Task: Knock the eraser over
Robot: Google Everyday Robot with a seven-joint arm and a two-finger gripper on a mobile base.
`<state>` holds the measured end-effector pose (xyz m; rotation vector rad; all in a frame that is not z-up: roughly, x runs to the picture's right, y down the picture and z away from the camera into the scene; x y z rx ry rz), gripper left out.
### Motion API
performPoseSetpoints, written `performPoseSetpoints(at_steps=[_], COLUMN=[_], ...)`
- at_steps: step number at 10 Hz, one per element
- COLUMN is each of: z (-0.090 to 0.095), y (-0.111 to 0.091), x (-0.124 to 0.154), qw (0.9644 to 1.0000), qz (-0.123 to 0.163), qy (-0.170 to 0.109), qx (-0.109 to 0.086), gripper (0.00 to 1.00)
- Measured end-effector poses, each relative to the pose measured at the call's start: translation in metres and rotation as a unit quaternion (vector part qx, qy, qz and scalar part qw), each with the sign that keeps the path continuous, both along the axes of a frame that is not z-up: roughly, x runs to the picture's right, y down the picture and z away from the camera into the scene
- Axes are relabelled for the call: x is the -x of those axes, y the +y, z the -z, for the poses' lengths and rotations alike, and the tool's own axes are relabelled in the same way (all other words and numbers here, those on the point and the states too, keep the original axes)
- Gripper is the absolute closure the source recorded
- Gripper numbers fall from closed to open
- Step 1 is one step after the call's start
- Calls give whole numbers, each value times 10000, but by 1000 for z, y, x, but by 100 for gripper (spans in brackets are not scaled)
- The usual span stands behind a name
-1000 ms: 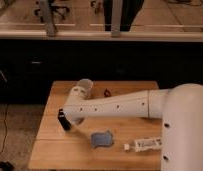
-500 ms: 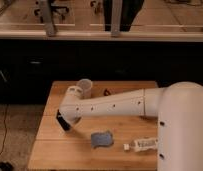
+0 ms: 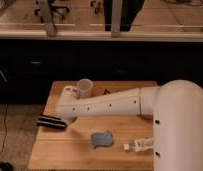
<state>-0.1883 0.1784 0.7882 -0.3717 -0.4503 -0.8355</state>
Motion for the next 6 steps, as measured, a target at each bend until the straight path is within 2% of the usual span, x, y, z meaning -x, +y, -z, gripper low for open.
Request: performPoseSetpoints(at_steps=[6], z=[-4], y=[-8], x=[11], qw=[9998], qz=[33], qy=[-72], qx=[-163], gripper=[100])
